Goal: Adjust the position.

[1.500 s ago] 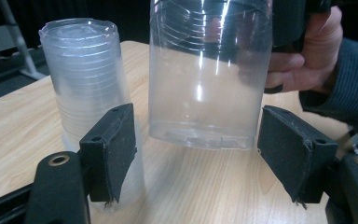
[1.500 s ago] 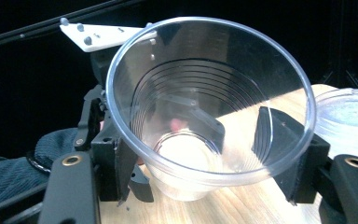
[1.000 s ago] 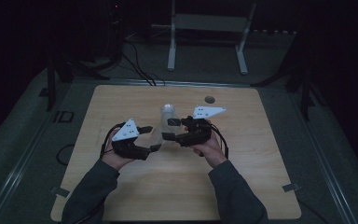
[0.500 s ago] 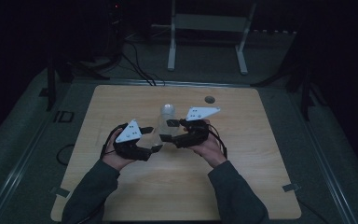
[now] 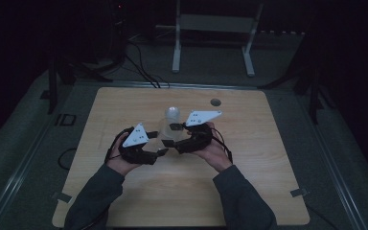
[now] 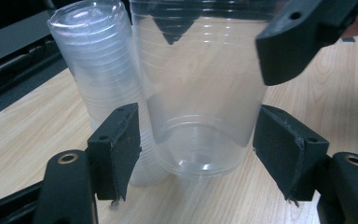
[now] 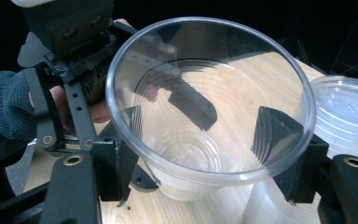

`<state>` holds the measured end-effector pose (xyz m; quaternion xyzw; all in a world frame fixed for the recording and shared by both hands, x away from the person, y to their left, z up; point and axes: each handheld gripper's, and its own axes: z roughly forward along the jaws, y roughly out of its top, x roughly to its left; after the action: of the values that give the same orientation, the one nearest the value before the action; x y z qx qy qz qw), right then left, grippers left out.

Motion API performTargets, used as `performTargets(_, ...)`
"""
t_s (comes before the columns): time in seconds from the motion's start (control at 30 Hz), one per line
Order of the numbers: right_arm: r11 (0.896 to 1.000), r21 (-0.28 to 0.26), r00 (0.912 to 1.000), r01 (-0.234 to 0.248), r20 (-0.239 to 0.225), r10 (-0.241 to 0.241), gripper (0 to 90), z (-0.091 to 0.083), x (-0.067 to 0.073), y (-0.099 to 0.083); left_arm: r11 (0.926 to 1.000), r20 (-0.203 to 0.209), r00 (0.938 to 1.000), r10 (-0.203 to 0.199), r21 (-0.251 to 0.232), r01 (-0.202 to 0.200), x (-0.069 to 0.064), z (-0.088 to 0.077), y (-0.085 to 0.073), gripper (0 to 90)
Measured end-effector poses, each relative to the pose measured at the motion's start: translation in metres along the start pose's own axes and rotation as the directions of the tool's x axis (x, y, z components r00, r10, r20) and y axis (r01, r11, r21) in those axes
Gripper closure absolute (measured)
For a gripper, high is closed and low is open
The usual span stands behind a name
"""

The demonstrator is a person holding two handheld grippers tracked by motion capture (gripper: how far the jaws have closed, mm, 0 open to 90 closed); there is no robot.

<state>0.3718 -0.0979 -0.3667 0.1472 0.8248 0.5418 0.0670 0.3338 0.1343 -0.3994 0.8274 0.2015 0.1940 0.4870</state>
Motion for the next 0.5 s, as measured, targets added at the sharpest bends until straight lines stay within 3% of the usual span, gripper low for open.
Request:
performTargets(0.3, 1.000, 0.000, 1.0000, -0.001, -0.005, 0.001, 30.4, 0.0002, 0.0006, 0.0003, 0.9999, 0.017, 0.9998, -0.010, -0.006, 0.010, 0.0002, 0.0002, -0.0004, 40.5)
performTargets(0.5, 0.998, -0.054, 0.9977, -0.044, -0.054, 0.041, 29.2, -0.0018, -0.0032, -0.0010, 0.9991, 0.029, 0.9993, -0.024, -0.033, 0.025, 0.0010, -0.0014, -0.0003, 40.7)
